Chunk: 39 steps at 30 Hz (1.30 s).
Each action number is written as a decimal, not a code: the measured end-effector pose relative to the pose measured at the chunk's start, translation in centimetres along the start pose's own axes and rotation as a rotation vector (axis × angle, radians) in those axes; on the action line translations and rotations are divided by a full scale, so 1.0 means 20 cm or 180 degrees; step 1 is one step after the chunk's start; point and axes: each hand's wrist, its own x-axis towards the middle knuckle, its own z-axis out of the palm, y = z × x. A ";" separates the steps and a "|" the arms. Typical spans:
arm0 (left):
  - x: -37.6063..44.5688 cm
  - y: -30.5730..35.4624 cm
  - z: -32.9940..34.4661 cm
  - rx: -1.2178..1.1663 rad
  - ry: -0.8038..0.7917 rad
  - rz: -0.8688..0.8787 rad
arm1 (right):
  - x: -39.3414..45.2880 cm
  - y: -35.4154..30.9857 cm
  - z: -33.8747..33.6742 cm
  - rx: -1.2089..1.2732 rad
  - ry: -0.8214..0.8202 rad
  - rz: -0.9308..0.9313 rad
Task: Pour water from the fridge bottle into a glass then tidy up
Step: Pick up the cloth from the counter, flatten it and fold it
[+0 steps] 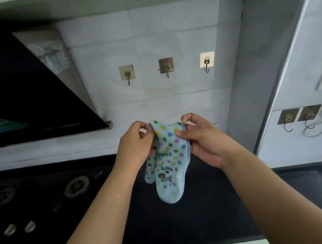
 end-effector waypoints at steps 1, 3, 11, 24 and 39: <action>-0.01 -0.01 0.02 -0.0388 -0.0123 -0.0292 | 0.00 -0.02 0.02 -0.0022 -0.0015 -0.0092; -0.03 -0.04 0.05 -0.0892 -0.0359 -0.0740 | 0.00 -0.06 0.05 -0.0087 -0.0121 -0.0255; -0.10 -0.26 0.26 -0.1498 -0.2111 -0.1818 | 0.04 -0.13 0.21 -0.1021 -0.0088 -0.0466; 0.02 -0.29 0.24 -0.3373 -0.1529 -0.1547 | 0.05 -0.25 -0.01 -0.0865 0.0426 -0.0635; 0.35 -0.17 -0.13 -0.0176 -0.0449 -0.0694 | 0.12 -0.22 -0.22 -0.2245 0.1721 -0.0869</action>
